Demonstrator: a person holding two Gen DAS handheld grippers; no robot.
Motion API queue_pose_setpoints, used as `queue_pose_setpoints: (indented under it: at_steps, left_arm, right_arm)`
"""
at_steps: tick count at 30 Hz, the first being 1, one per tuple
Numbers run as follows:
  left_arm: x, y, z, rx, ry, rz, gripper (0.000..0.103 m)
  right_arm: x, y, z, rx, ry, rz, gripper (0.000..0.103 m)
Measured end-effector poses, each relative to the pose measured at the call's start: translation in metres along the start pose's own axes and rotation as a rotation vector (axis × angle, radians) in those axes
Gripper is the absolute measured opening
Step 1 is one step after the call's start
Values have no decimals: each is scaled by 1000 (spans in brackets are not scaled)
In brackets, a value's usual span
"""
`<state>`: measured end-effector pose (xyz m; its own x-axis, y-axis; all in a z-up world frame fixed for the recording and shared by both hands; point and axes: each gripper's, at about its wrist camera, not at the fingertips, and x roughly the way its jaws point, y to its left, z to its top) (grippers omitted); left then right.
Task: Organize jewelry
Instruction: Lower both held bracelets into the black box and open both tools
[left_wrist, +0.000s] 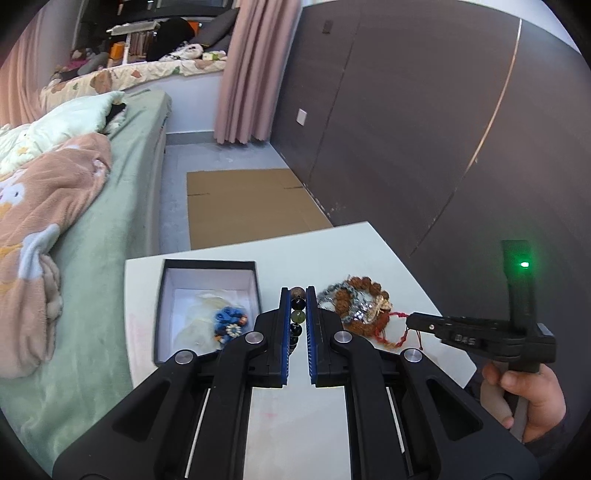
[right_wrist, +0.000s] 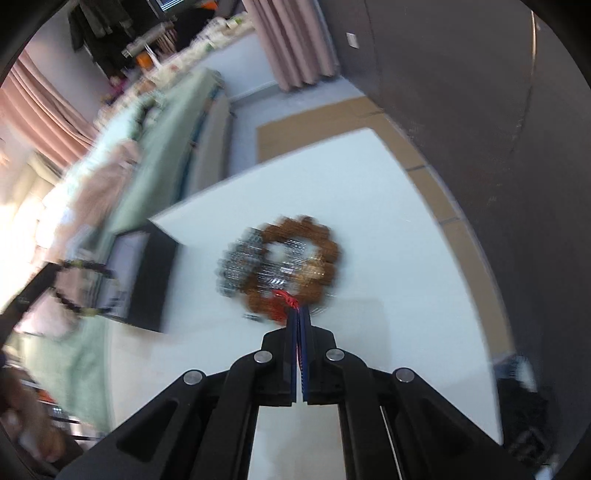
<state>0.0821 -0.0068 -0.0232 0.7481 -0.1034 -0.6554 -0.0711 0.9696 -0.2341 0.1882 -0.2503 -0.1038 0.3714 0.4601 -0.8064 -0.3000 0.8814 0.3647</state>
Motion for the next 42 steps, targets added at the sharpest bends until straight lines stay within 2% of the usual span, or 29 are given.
queue_pose_setpoints:
  at_steps: [10, 19, 20, 21, 23, 26, 29, 35, 38, 41, 42]
  left_arm:
    - [-11, 34, 6, -68, -25, 32, 9]
    - [-1, 54, 9, -119, -12, 19, 9]
    - [0, 56, 10, -125, -8, 18, 17]
    - [1, 60, 11, -137, -8, 28, 41]
    - [-5, 64, 13, -152, -42, 48, 59]
    - [-12, 71, 18, -160, -68, 56, 60]
    - [-17, 81, 20, -178, -81, 80, 68]
    - [-29, 100, 22, -226, -107, 96, 76]
    - [-31, 107, 21, -239, -104, 106, 77]
    - [-32, 114, 19, -260, -102, 122, 77]
    - [-32, 115, 18, -266, -100, 126, 80]
  right_arm:
    - [-25, 23, 3, 22, -83, 194, 1]
    - [-24, 52, 6, 9, -109, 262, 1]
    - [-24, 57, 7, 2, -113, 270, 1]
    - [-23, 61, 8, -3, -116, 275, 1]
    - [-21, 73, 10, -22, -120, 289, 2]
    - [-17, 91, 13, -48, -119, 306, 2]
    - [-9, 115, 18, -95, -112, 321, 2]
    - [5, 154, 25, -161, -105, 339, 2]
    - [10, 171, 28, -188, -103, 359, 2]
    - [19, 173, 29, -175, -68, 346, 9]
    - [21, 168, 28, -161, -61, 338, 19]
